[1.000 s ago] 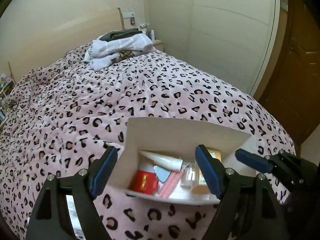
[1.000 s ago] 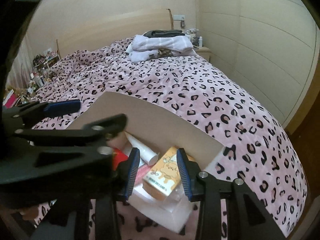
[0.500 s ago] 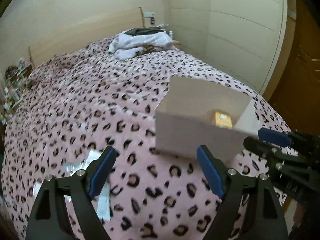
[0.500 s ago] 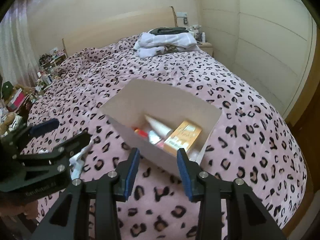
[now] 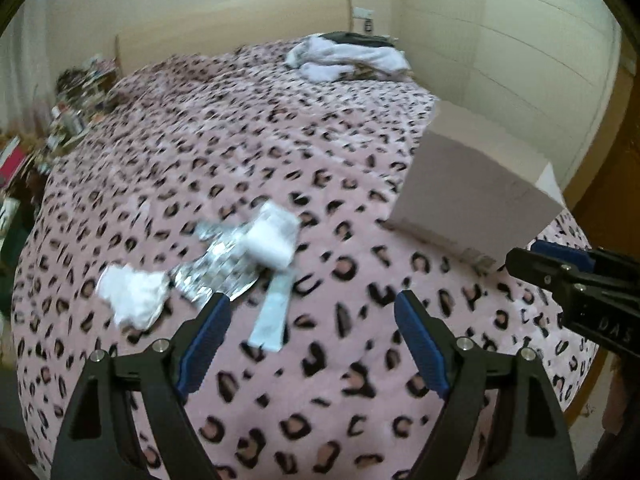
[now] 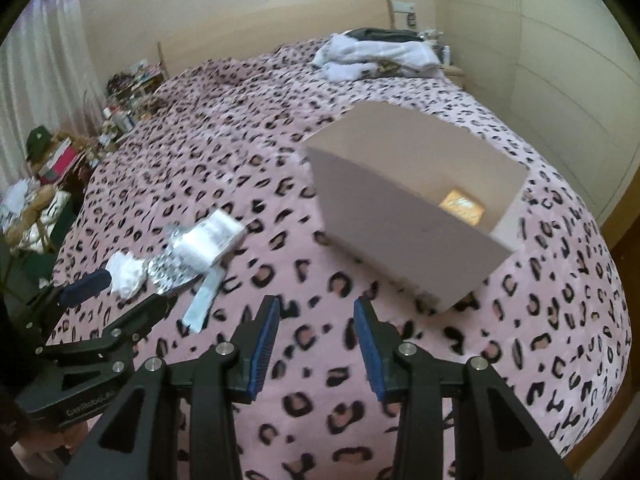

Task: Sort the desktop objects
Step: 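Withdraw both tools from the box back over the remaining items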

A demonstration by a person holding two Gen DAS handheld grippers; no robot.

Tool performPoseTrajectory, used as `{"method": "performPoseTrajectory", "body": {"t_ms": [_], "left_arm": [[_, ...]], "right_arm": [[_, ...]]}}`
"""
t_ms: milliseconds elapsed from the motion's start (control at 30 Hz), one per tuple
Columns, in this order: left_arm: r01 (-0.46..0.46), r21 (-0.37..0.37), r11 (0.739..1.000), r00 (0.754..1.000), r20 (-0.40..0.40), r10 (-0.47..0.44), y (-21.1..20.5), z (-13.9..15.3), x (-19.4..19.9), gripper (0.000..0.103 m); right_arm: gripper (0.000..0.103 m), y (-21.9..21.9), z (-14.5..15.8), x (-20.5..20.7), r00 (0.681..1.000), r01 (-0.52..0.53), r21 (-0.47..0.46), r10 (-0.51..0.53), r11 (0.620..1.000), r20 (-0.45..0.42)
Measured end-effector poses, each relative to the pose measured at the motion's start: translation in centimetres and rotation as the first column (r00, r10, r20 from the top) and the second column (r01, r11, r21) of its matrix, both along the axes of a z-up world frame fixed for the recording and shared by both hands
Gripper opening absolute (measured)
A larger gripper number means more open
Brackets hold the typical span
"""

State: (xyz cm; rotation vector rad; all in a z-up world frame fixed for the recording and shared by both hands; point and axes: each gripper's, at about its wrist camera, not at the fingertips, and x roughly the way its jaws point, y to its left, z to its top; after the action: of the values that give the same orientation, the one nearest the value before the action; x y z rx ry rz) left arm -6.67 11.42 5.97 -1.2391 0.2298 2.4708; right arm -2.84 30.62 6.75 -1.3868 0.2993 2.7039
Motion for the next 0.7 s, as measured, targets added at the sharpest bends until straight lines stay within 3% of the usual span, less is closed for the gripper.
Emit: {"method": "performPoseTrajectory", "body": {"t_ms": [267, 300, 367, 500, 700], "left_arm": [[-0.113, -0.024, 0.993, 0.993, 0.035, 0.113, -6.5, -2.8, 1.0, 0.085], [-0.136, -0.025, 0.99, 0.99, 0.042, 0.137, -7.7, -3.3, 1.1, 0.085], [-0.189, -0.022, 0.982, 0.98, 0.059, 0.19, -10.1, -4.4, 1.2, 0.085], [-0.288, -0.014, 0.958, 0.952, 0.102, 0.288, -14.6, -6.6, 1.5, 0.086], [-0.38, -0.029, 0.924, 0.913, 0.149, 0.38, -19.3, -9.6, 1.6, 0.086]], "right_arm": [[0.04, -5.1, -2.9, -0.4, 0.996, -0.076, -0.015, 0.076, 0.997, 0.035], [0.044, -5.6, -3.2, -0.3, 0.996, -0.082, -0.012, 0.082, 0.997, 0.029], [0.069, -6.6, -4.0, 0.1, 0.997, -0.078, 0.0, 0.078, 0.997, -0.004], [0.075, -8.2, -5.6, 0.5, 0.996, -0.084, -0.005, 0.083, 0.996, -0.044], [0.075, -10.5, -9.5, -0.5, 0.993, -0.102, -0.034, 0.104, 0.994, 0.055]]}}
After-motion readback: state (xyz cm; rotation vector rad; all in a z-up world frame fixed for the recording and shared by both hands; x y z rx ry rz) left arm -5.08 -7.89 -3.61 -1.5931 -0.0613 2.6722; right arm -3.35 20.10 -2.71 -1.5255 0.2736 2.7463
